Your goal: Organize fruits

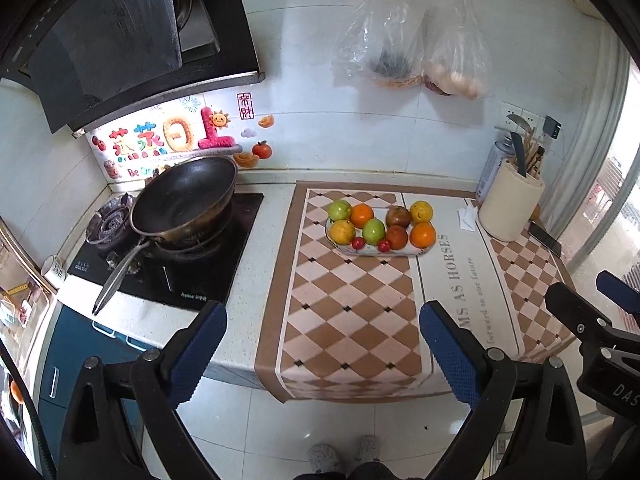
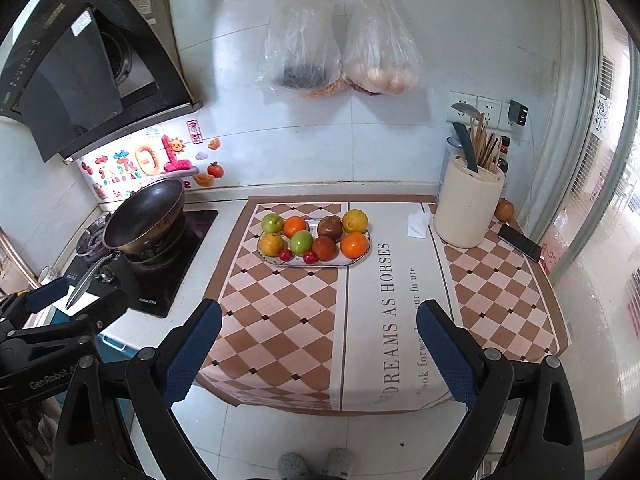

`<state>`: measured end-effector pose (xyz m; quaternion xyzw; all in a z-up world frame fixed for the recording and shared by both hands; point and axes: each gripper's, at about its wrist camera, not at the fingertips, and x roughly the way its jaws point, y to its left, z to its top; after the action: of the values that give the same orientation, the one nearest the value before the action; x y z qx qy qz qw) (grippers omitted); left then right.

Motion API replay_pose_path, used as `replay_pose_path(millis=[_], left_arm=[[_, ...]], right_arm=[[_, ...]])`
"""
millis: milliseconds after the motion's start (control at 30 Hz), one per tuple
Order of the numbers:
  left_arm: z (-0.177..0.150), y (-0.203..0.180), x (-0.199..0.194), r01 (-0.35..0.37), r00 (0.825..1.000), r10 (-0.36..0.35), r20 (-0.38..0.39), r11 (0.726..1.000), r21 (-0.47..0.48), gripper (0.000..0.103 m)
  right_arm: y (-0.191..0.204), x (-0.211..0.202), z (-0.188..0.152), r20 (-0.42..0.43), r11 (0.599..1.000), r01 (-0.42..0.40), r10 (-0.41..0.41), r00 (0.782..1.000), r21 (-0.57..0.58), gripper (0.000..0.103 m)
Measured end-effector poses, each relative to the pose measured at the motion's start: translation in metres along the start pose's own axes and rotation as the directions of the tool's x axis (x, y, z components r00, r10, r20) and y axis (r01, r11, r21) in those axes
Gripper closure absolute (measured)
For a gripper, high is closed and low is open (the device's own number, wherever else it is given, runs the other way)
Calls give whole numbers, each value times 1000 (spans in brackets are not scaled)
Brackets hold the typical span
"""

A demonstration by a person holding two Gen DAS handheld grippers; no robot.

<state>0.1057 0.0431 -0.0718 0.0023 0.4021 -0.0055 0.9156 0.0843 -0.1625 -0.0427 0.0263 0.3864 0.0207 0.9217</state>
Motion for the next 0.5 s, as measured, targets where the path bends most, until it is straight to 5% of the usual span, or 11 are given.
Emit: replay_pose_path(millis=[500], left_arm=[[35,-15,72,-38,998,39,-53,999,8,4]], right_arm=[[-24,92,30,-74,999,35,-32,997,38,3]])
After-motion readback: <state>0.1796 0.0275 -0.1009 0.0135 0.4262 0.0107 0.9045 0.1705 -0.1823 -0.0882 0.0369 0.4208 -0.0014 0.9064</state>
